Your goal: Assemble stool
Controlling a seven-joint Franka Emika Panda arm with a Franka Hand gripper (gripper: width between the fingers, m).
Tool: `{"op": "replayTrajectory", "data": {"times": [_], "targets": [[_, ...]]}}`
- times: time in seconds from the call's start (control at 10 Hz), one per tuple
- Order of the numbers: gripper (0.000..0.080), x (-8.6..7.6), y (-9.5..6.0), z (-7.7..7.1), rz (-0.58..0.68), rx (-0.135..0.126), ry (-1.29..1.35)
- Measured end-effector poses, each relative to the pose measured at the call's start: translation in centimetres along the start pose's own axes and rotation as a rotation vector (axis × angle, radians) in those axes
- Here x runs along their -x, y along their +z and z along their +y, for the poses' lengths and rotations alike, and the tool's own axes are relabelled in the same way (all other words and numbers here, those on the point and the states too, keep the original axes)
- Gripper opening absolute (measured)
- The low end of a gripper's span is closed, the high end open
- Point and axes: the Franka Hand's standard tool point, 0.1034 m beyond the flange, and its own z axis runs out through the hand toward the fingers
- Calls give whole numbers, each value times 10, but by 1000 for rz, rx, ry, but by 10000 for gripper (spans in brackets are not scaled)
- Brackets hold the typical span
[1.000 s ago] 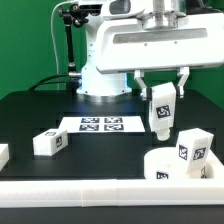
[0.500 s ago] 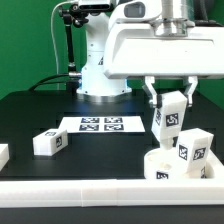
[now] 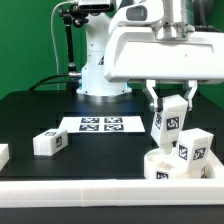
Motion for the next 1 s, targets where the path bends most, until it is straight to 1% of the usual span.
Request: {"op": "replayTrajectory", "data": {"times": [0.1,0.2,0.5,0.6,0.7,0.8,1.0], "targets": [[328,-2,1,-2,22,2,-19],[328,-1,3,-5,34,2,-23],[328,0,4,-4,29,2,-19],[328,0,4,-5,30,2,-21],[328,4,6,-8,31,1,-45],[328,9,7,-4,27,6,-57],[328,11,7,-2,29,8,-65]]}}
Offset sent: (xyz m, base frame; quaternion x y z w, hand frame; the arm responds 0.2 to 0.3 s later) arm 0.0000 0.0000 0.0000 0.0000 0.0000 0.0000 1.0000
